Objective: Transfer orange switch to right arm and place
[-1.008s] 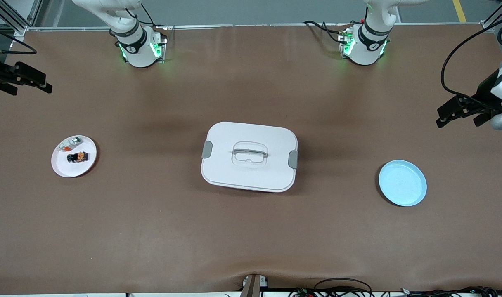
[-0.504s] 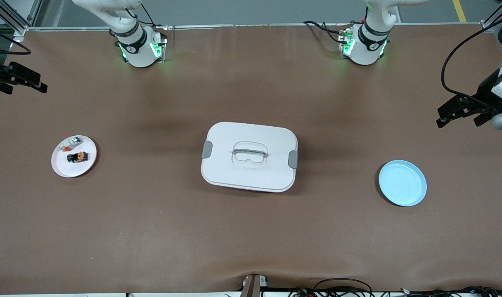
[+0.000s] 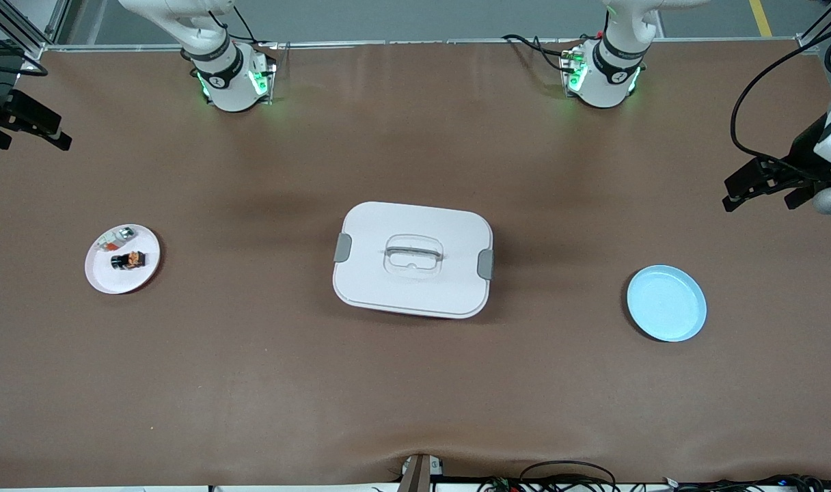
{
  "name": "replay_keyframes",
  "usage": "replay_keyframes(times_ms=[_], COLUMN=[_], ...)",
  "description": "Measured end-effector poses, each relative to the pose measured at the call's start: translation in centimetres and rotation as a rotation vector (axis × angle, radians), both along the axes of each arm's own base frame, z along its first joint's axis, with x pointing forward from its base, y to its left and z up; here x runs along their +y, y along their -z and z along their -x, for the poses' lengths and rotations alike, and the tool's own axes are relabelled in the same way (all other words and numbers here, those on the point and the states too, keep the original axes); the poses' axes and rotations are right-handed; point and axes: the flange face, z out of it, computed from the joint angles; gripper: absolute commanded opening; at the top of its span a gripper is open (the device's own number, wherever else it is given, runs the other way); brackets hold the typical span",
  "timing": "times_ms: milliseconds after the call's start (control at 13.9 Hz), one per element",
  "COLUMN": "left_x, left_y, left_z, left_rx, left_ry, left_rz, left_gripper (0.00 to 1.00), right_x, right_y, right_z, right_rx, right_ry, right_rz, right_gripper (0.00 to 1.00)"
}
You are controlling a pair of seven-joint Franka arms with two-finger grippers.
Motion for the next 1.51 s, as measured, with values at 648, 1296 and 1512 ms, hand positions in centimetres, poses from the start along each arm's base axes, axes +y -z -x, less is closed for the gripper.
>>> replay_keyframes(times_ms=[648,1296,1512], left_x=[0.0,0.0,0.0], left_y=[0.4,1.0,1.0], left_z=[0.4,0.4,0.4], left_rx=[0.039,0.065,0.065], left_ry=[0.028,0.064,0.063], left_rz=[-0.004,-0.007,-0.007], left_gripper=[1.00,1.00,1.00], right_x=[0.1,0.4,0.4], right_y=[-0.2,-0.2,-0.2], right_z=[-0.2,0.7,0.8], right_rx=[-0.023,-0.028,-0.036], right_ry=[-0.011,-0.017,-0.016], right_rz=[0.034,0.034,0.035], right_gripper=[1.00,1.00,1.00])
